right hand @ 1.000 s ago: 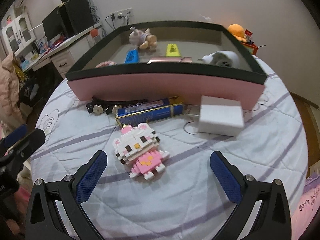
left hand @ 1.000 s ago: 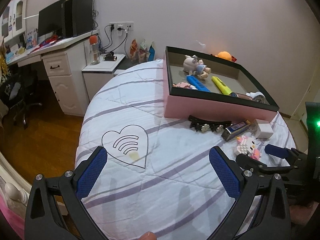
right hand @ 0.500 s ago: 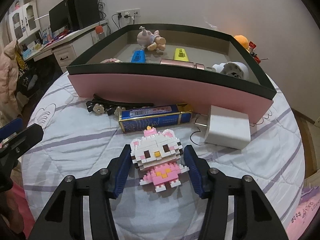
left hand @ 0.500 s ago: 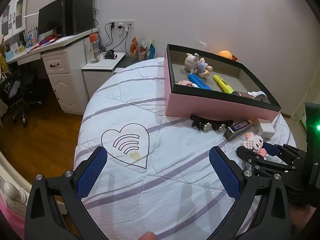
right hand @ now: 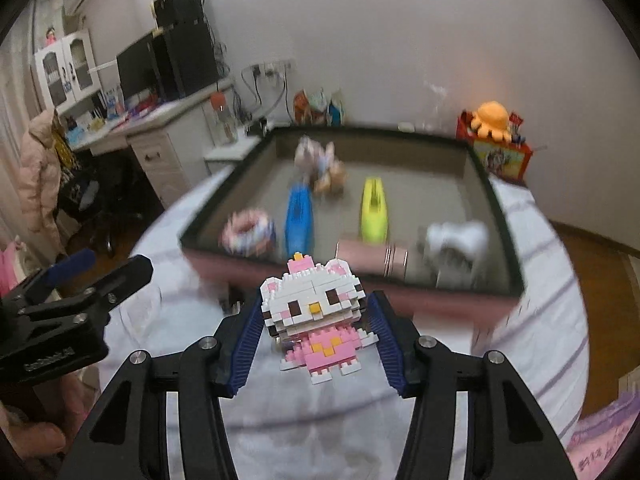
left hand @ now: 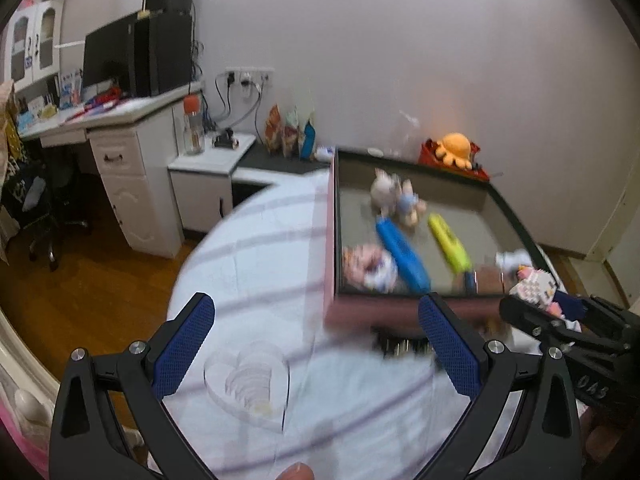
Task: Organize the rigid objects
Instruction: 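Carry the block cat figure with the right gripper over the box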
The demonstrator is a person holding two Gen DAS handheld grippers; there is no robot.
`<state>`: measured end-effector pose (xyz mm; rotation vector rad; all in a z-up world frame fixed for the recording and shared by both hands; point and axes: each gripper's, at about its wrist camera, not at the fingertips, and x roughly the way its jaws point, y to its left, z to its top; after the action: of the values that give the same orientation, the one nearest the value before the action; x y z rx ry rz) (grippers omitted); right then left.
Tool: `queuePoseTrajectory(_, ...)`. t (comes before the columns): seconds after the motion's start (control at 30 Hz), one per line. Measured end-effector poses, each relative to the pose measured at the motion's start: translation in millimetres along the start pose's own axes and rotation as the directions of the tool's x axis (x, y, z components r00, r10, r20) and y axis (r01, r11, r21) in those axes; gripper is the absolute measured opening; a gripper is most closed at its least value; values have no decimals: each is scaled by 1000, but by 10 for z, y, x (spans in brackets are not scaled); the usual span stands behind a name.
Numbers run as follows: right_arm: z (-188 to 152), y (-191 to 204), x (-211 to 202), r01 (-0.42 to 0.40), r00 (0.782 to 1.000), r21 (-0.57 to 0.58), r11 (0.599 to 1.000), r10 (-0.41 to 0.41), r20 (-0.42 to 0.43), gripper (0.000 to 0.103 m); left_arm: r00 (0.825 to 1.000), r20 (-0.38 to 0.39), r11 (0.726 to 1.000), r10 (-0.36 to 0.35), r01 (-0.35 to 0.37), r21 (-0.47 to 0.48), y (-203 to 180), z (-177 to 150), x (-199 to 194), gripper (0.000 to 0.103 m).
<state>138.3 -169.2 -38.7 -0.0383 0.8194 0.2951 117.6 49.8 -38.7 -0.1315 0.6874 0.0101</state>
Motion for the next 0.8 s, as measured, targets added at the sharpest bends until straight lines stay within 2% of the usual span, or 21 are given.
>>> queuePoseTrajectory(0.13,402,-212,140,14,1000,17,1000,-15,24,54,1000,24,1000,17,-17,17,-121,267,163,103)
queuePoseTrajectory(0.33,720,-545,619,42,999,59,997,-40,-37,54,999,-29,997,22,-20,80,-442,507,636,103)
queuePoseTrajectory(0.57,800,-801,1040,92,989,84,992,-81,-120,54,996,-80,994,32,-23,108,-643,574,1030,103)
queuePoseTrajectory(0.8,760,-875,1145,99,985,109,989,-82,-149,57,992,-120,996,30,-20,85,-623,554,1188,103)
